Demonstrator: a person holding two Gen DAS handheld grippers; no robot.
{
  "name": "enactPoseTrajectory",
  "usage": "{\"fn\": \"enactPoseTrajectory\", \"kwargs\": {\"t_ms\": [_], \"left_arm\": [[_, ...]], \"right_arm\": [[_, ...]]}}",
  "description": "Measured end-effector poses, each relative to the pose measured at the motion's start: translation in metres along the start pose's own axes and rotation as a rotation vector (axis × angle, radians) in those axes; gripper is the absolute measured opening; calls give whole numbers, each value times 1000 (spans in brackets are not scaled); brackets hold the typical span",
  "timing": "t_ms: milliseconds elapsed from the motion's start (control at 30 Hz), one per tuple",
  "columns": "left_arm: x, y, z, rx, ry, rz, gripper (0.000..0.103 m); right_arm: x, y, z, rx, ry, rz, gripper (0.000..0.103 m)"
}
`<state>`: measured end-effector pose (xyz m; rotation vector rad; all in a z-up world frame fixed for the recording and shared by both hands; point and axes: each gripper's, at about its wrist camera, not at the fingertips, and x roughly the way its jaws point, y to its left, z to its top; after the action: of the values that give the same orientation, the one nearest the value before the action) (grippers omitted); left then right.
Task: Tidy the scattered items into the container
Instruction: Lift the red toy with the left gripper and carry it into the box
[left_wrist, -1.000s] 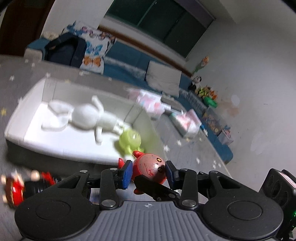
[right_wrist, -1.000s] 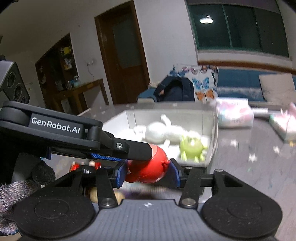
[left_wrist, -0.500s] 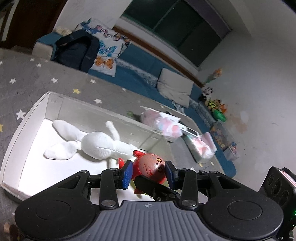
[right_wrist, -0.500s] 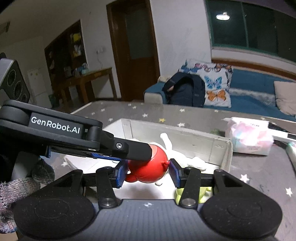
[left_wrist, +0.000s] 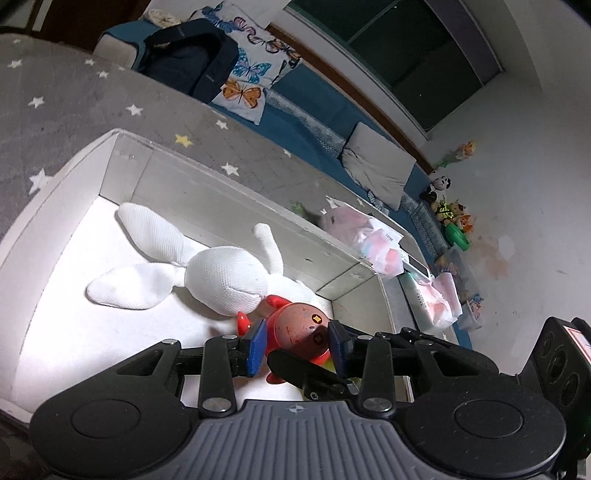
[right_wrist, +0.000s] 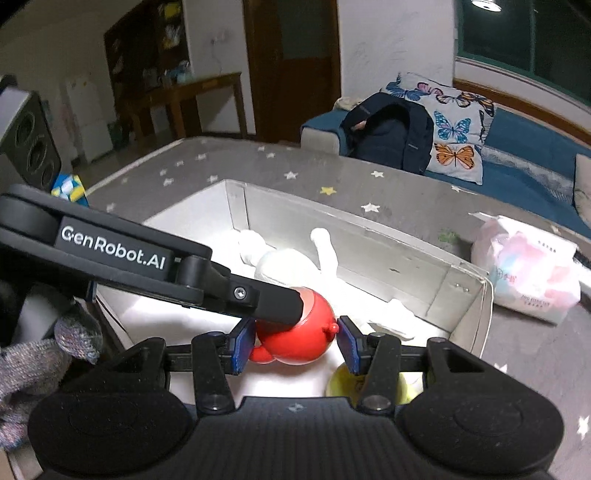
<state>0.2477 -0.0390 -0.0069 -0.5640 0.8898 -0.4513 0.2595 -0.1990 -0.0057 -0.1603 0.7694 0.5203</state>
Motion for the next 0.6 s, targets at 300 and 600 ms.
{"fn": "enactPoseTrajectory", "kwargs": {"t_ms": [300, 600], "left_arm": [[12, 4, -3, -33, 19, 0, 35], [17, 6, -4, -47, 25, 5, 35]], "right_arm": [[12, 5, 1, -88, 73, -44, 49], [14, 4, 2, -84, 67, -61, 49]]}}
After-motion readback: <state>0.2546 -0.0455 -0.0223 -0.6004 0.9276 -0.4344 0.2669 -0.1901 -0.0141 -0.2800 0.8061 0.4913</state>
